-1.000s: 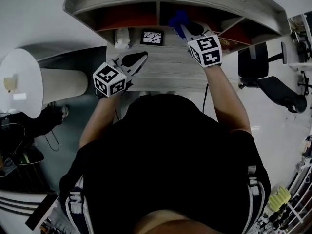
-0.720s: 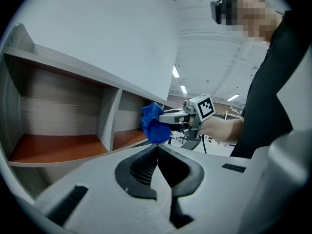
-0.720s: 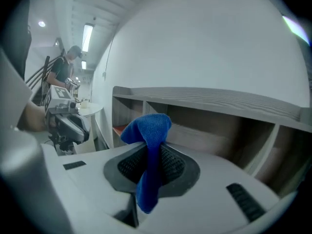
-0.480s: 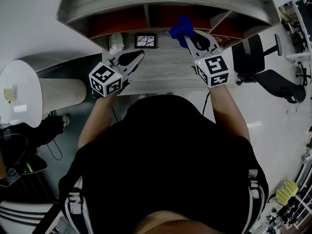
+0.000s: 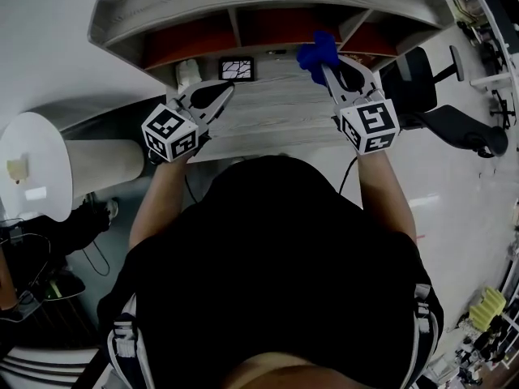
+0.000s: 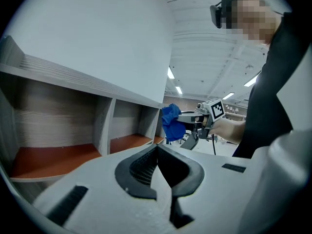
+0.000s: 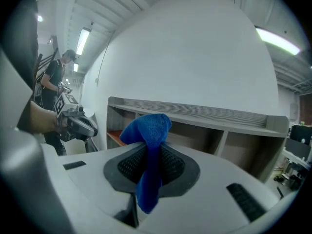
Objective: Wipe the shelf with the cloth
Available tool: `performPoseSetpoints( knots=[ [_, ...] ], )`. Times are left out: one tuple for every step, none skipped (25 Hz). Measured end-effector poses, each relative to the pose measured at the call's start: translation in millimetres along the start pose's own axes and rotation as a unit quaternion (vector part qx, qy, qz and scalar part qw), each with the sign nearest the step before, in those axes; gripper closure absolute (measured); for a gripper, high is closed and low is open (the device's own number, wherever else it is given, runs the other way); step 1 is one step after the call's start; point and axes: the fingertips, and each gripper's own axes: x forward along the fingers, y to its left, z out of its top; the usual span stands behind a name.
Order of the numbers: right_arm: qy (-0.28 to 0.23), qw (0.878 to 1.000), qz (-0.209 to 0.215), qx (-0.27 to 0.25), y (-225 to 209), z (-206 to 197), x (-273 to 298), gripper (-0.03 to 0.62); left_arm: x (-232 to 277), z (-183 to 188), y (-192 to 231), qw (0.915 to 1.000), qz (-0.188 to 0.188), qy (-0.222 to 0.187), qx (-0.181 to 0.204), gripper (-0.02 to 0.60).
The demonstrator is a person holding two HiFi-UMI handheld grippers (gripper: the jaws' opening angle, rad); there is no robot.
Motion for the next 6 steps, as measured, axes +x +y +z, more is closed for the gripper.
performPoseSetpoints(
  knots=[
    [0.002,1.000,-0.001,0.001,1,-2,-2,0.545,-1,0,0,1.0000,-0.001,0.000,0.000,0.565],
    [0.004,1.000,-0.002,0.004,1,-5,-3,0.545,-1,0,-1,1.0000,-0.001,-0.001,0.000,0.565],
    [0.006,1.000,-0.003,0.008,2,-7,-5,0.545,-2,-1,-1,1.0000,-0.002,-0.001,-0.001,0.565],
    [0.007,1.000,-0.004,0.012,3,-9,-6,0.545,-3,-1,-1,1.0000,-0.003,-0.001,-0.001,0.565],
    [0.008,1.000,-0.005,0.016,4,-11,-7,0.545,-4,-1,-1,1.0000,-0.005,-0.001,-0.001,0.565],
    [0.009,1.000,-0.006,0.020,4,-13,-8,0.545,-4,-1,-1,1.0000,-0.006,-0.001,-0.002,0.565]
  ],
)
